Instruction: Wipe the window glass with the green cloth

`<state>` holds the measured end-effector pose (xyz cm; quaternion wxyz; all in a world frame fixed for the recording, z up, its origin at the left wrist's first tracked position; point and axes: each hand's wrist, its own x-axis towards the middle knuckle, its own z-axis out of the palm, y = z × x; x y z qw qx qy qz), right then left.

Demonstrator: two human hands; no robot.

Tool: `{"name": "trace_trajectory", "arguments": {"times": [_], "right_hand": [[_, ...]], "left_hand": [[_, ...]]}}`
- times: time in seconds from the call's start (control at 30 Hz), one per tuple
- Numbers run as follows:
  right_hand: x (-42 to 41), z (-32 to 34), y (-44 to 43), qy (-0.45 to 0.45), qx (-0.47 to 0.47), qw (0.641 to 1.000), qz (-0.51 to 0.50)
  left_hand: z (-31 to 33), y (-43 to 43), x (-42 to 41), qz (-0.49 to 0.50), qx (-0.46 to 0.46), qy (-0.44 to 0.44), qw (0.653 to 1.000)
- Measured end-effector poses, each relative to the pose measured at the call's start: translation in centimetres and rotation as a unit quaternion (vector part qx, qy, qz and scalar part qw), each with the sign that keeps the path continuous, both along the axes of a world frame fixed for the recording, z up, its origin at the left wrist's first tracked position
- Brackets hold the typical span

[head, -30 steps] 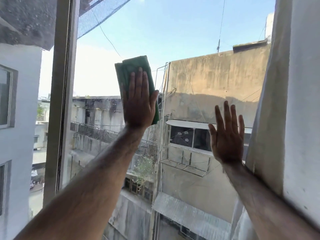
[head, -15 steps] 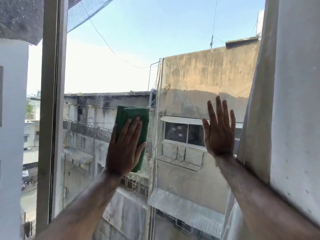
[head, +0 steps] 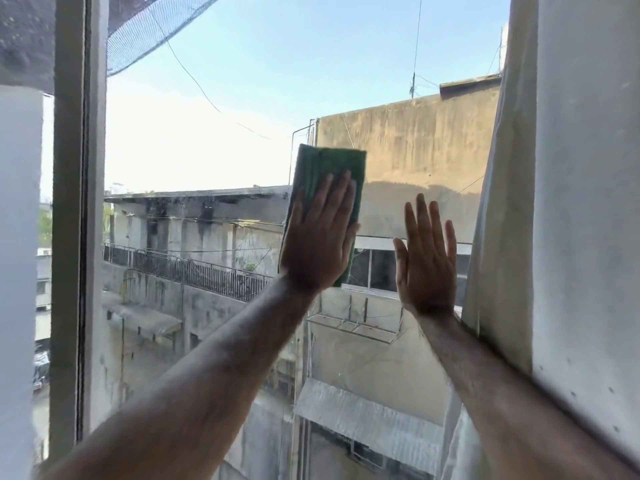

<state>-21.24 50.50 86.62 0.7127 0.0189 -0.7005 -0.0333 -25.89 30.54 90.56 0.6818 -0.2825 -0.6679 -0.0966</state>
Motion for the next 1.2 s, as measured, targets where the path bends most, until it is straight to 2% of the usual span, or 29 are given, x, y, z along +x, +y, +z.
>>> {"name": "trace_trajectory", "arguments": {"times": [0.1, 0.17, 0.23, 0.37, 0.53, 0.63, 0.73, 0.87, 1.0, 1.07, 1.13, 1.2], "right_hand": [[0.1, -0.2, -0.1, 0.004, -0.002, 1.000, -0.003], [0.2, -0.2, -0.2, 0.000, -0.004, 1.000, -0.001], [0.3, -0.3, -0.3, -0.003, -0.005, 1.000, 0.005], [0.1, -0.1, -0.4, 0.001, 0.000, 1.000, -0.005], [-0.1, -0.3, -0.4, 0.006, -0.002, 1.000, -0.006], [-0.3, -0.2, -0.2, 0.007, 0.001, 1.000, -0.018], [-0.1, -0.1, -0.2, 0.000, -0.001, 1.000, -0.014], [0.2, -0.1, -0.2, 0.002, -0.004, 1.000, -0.014], [0.6, -0.2, -0.1, -0.004, 0.001, 1.000, -0.012], [0.6, -0.2, -0.3, -0.005, 0.003, 1.000, -0.012], [0.5, -0.3, -0.7, -0.003, 0.001, 1.000, -0.009], [0.5, -0.2, -0.9, 0.000, -0.002, 1.000, -0.006]], "left_hand": [[-5.8, -0.9, 0.3, 0.025, -0.119, 0.003, 0.993], [-8.0, -3.0, 0.0, 0.035, -0.163, 0.007, 0.986], [-7.5, -5.7, -0.6, 0.033, -0.117, -0.009, 0.993], [-0.5, -8.5, -1.1, 0.042, 0.079, -0.075, 0.993], [5.8, -2.8, 0.6, 0.031, 0.140, -0.086, 0.986], [3.9, 2.0, 1.7, 0.010, 0.073, -0.056, 0.996], [-1.1, 4.1, 1.9, 0.003, -0.019, -0.030, 0.999], [-8.0, 1.8, 0.7, 0.029, -0.083, -0.022, 0.996], [-10.8, -4.3, -0.5, 0.050, -0.105, -0.034, 0.993], [-9.9, -8.4, -1.0, 0.070, -0.052, -0.054, 0.995], [-7.0, -11.4, -1.6, 0.082, 0.075, -0.085, 0.990], [-2.9, -12.1, -1.8, 0.074, 0.205, -0.119, 0.969]]}}
